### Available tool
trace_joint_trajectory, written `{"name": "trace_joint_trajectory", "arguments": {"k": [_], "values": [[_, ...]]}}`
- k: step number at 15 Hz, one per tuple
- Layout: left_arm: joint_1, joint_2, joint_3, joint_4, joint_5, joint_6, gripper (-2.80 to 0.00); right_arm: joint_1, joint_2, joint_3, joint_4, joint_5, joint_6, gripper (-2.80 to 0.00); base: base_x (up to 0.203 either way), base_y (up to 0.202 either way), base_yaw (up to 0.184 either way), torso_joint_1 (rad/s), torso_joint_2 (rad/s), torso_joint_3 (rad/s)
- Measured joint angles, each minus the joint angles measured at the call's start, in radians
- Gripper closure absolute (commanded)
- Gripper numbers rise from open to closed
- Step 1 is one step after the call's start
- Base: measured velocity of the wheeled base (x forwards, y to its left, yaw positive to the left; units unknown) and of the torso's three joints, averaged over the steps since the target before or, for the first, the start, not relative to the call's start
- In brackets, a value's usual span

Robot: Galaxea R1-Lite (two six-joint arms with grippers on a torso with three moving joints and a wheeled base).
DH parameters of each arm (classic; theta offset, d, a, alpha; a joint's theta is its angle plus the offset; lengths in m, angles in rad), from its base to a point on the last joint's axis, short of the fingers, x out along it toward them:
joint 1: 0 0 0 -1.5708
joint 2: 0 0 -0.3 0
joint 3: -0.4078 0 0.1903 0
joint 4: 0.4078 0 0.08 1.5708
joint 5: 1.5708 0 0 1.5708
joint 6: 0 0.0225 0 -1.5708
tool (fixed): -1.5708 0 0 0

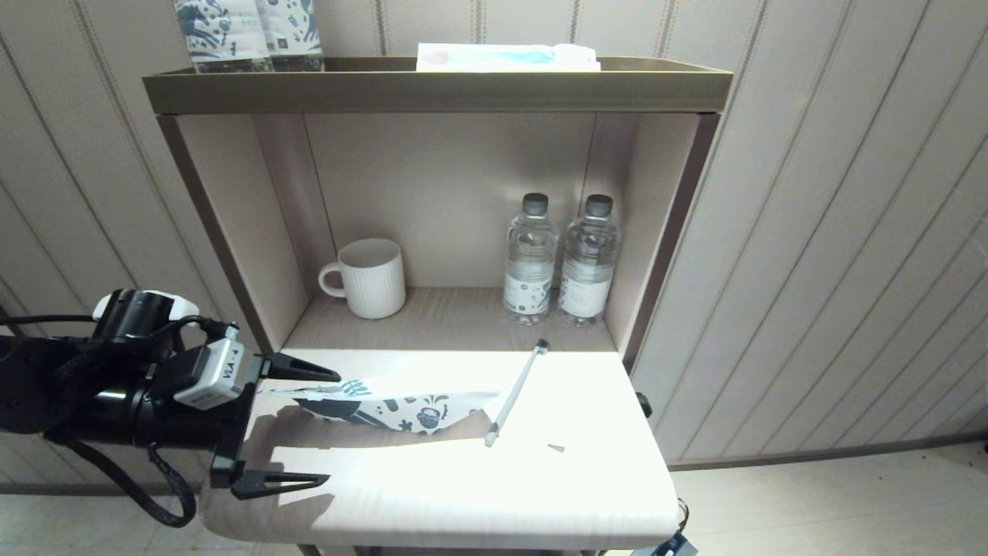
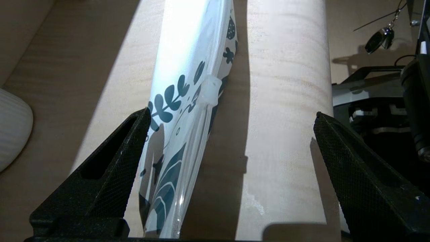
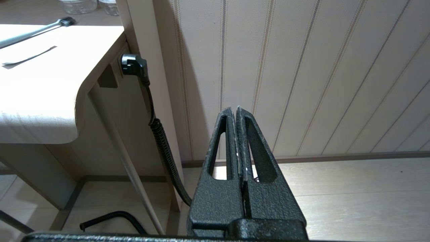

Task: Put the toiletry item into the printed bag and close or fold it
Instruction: Pick up the storage bag

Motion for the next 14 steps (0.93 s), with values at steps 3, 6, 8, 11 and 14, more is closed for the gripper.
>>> {"name": "trace_joint_trajectory", "arguments": {"k": [3,6,8,11,14], "values": [[-0.002,0.018,-0.012,-0.001,0.001,-0.003,-2.8,0.0,0.0,0.0,0.0,0.0,0.0,0.0,0.0,0.0,0.0,0.0,0.0,0.0],[-0.002,0.028,-0.032,-0.008,0.0,-0.044,-2.8,0.0,0.0,0.0,0.0,0.0,0.0,0.0,0.0,0.0,0.0,0.0,0.0,0.0],[-0.001,0.031,-0.043,-0.01,0.0,-0.061,-2.8,0.0,0.0,0.0,0.0,0.0,0.0,0.0,0.0,0.0,0.0,0.0,0.0,0.0],[-0.001,0.033,-0.045,-0.002,0.004,-0.06,0.0,0.0,0.0,0.0,0.0,0.0,0.0,0.0,0.0,0.0,0.0,0.0,0.0,0.0],[0.0,0.035,-0.044,0.0,0.028,-0.06,0.0,0.0,0.0,0.0,0.0,0.0,0.0,0.0,0.0,0.0,0.0,0.0,0.0,0.0]]}}
